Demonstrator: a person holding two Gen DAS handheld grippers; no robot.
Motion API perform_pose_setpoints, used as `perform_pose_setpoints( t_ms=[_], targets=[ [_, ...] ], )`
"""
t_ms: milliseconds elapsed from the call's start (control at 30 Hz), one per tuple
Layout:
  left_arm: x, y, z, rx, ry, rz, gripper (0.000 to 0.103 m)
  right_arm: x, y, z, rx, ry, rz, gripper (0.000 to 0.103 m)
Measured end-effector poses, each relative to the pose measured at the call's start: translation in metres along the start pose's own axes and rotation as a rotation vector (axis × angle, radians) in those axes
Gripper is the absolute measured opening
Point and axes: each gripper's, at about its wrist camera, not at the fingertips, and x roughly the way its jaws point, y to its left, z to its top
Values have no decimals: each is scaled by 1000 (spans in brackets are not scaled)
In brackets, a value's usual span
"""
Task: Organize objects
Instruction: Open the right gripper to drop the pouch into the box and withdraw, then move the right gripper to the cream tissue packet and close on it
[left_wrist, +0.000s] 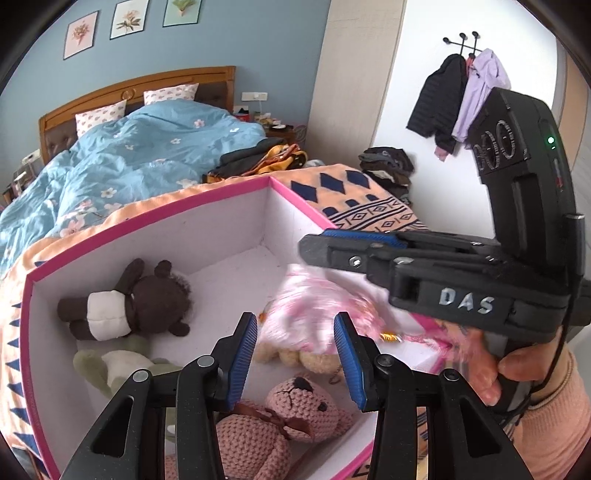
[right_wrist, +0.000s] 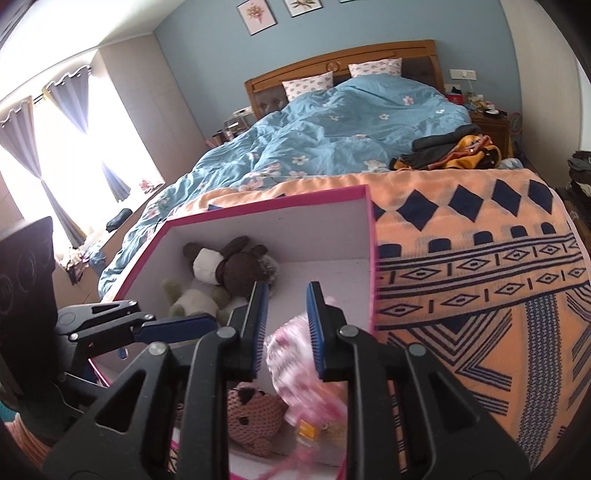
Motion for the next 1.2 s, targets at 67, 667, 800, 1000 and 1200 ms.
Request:
perform_pose_setpoints(
  t_ms=[67,667,800,1000,1200],
  targets=[
    [1,0,-2,-1,2,12,46,-4,-1,-1,2,-5,-6,26],
    [-62,-21,-38,60,-178,12,70,-63,21,-38,-61,-76,56,38],
    [-85,-29,-53,77,-221,-25,72,-84,26,-52,-70,-97,77,39],
    [-97,-41,-79,73,-221,-83,73,-102,29,-80,-65,-85,100,40],
    [-68,-52,-116,30,-93,-138,73,-104,20,-129,-18,-24,87,46]
  ],
)
